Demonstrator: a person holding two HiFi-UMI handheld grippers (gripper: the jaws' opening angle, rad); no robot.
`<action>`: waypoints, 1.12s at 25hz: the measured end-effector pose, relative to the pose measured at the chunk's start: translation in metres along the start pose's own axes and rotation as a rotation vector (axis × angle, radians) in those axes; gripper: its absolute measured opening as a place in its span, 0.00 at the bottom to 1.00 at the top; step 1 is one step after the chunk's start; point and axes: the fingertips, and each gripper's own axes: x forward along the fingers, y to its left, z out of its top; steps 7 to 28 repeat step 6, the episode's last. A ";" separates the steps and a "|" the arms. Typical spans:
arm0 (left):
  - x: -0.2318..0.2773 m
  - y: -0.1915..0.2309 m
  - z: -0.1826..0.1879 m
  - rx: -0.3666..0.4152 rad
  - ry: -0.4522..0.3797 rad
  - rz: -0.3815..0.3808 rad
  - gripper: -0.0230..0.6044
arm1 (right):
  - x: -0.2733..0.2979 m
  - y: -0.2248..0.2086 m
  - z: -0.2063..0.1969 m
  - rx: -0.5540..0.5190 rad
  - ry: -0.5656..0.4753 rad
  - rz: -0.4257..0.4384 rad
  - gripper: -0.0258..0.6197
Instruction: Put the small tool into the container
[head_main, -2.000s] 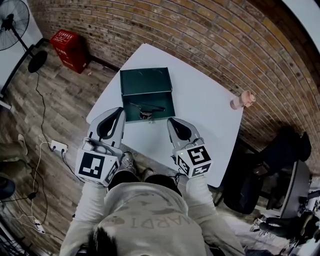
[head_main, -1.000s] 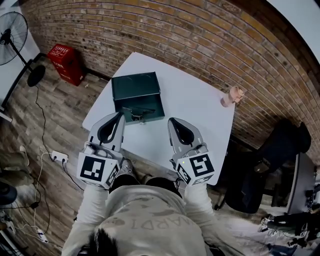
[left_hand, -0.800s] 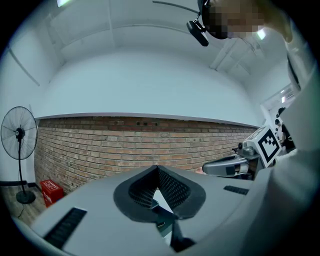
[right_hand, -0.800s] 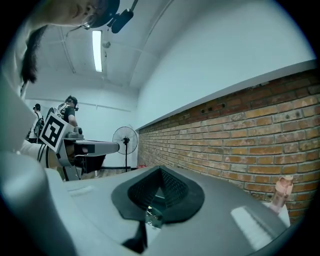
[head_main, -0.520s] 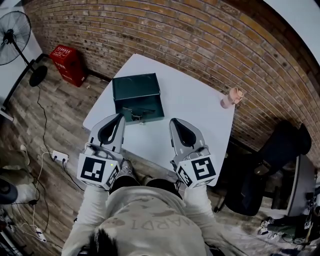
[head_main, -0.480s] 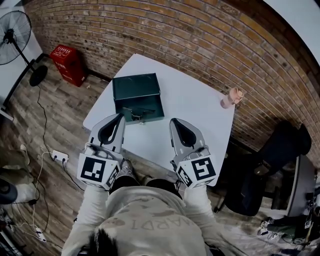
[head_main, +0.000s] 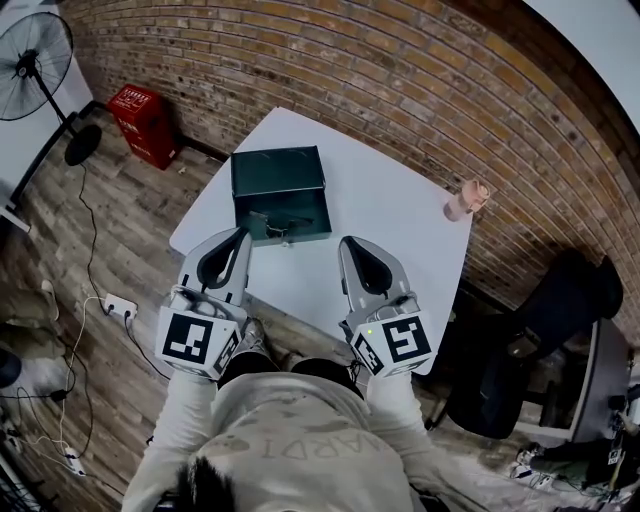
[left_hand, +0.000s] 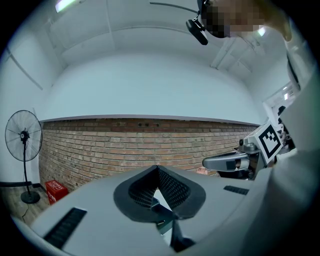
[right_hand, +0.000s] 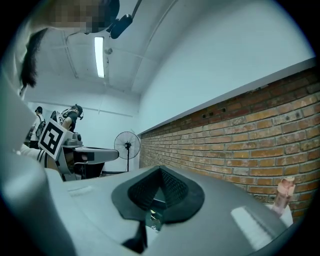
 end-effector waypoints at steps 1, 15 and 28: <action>-0.001 0.000 0.000 0.000 -0.001 0.002 0.04 | 0.000 0.000 0.000 0.001 -0.003 0.002 0.06; -0.005 -0.001 0.003 -0.003 -0.001 0.013 0.04 | -0.001 0.002 0.003 0.000 -0.003 0.009 0.06; -0.005 -0.001 0.003 -0.003 -0.001 0.013 0.04 | -0.001 0.002 0.003 0.000 -0.003 0.009 0.06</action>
